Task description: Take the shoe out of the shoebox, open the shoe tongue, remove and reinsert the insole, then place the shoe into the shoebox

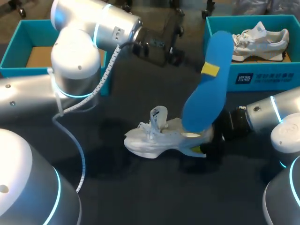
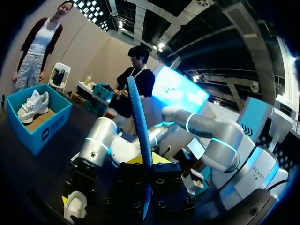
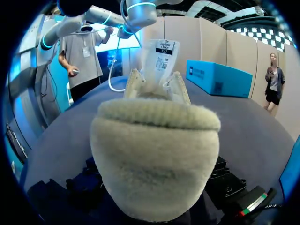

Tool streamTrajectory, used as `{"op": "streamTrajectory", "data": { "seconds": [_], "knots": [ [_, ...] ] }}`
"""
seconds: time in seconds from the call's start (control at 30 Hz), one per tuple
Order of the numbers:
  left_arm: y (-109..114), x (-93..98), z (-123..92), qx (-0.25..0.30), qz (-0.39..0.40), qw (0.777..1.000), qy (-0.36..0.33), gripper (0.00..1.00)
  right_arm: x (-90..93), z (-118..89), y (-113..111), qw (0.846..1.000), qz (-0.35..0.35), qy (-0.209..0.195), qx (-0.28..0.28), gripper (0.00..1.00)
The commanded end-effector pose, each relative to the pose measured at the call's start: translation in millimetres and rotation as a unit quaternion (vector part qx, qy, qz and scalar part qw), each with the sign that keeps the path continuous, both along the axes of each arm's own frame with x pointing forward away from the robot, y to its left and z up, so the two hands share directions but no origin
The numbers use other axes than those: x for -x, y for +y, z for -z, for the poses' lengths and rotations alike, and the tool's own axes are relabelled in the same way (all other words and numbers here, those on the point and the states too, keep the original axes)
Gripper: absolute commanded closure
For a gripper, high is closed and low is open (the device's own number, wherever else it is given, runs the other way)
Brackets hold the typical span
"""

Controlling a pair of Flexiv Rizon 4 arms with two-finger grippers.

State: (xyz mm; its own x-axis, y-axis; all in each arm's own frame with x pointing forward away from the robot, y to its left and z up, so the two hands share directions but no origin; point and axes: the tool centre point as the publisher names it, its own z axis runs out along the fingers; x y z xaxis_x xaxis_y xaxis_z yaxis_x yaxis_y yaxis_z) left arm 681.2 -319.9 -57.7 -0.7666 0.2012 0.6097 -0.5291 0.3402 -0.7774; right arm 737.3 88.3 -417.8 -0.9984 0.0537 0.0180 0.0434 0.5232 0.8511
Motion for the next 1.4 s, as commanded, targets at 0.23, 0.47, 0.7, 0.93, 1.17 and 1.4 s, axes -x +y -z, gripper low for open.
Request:
{"op": "streamTrajectory", "data": {
  "seconds": [0.23, 0.47, 0.7, 0.93, 1.17, 1.4],
  "knots": [
    [-1.0, -4.8, -29.9, 0.062, 0.013, 0.996, 0.063, 1.00, 1.6, 5.0, 4.4, 1.000, 0.001, -0.001, 0.001, 1.00],
    [7.4, 3.8, -57.7, 0.033, 0.016, 0.990, 0.135, 1.00, 1.6, 5.0, 4.4, 1.000, 0.001, -0.001, 0.001, 1.00],
    [19.2, 19.0, -73.8, 0.026, 0.017, 0.984, 0.175, 1.00, 1.6, 5.0, 4.4, 1.000, 0.001, -0.001, 0.001, 1.00],
    [34.4, 34.3, -80.4, 0.019, 0.009, 0.981, 0.194, 1.00, 1.6, 5.0, 4.4, 1.000, 0.001, -0.001, 0.001, 1.00],
    [45.4, 40.9, -77.5, 0.016, 0.000, 0.980, 0.198, 1.00, 1.6, 5.0, 4.4, 1.000, 0.001, -0.001, 0.001, 1.00],
    [48.9, 48.7, -76.4, 0.009, -0.008, 0.979, 0.202, 1.00, 1.6, 5.0, 4.4, 1.000, 0.001, -0.001, 0.001, 1.00]
  ]
}}
